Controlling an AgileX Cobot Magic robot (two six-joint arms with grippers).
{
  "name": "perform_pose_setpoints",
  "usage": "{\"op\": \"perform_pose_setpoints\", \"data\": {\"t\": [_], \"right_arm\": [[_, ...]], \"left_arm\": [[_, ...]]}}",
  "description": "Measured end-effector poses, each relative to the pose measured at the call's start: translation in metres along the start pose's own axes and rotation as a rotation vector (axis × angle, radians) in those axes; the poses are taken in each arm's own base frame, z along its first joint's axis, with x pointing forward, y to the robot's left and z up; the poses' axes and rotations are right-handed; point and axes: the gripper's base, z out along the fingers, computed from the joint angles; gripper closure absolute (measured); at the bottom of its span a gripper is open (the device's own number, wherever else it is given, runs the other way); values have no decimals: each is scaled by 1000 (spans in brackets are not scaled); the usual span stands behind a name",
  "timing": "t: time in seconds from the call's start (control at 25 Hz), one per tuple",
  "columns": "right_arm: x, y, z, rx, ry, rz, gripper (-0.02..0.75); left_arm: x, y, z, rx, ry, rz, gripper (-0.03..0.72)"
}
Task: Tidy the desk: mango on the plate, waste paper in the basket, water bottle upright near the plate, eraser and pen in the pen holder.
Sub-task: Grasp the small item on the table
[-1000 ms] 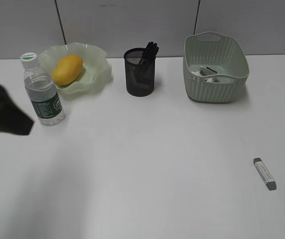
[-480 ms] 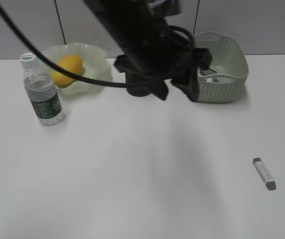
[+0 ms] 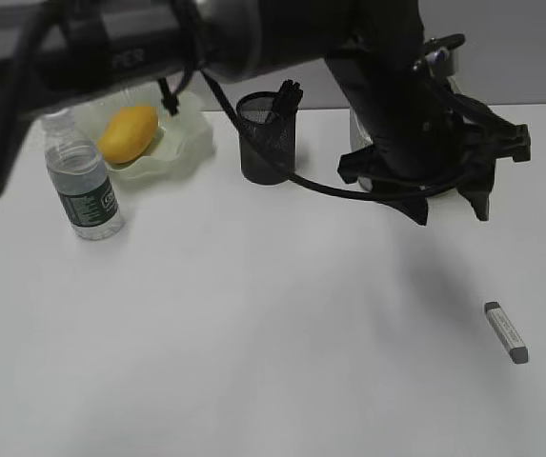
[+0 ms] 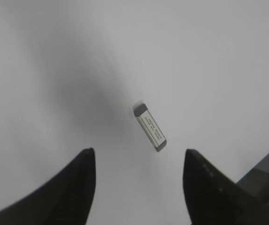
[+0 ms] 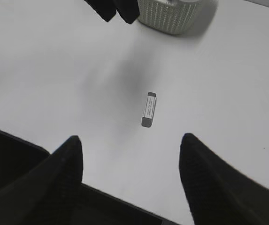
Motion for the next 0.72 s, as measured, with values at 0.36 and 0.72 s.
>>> {"op": "perform_pose_setpoints", "data": {"t": [0.36, 0.72], "right_arm": [[0, 0, -1, 1, -10, -1, 227], [0, 0, -1, 1, -10, 0, 227]], "left_arm": [[3, -13, 49, 15, 46, -95, 251], [7, -17, 87, 156, 49, -248, 299]]}}
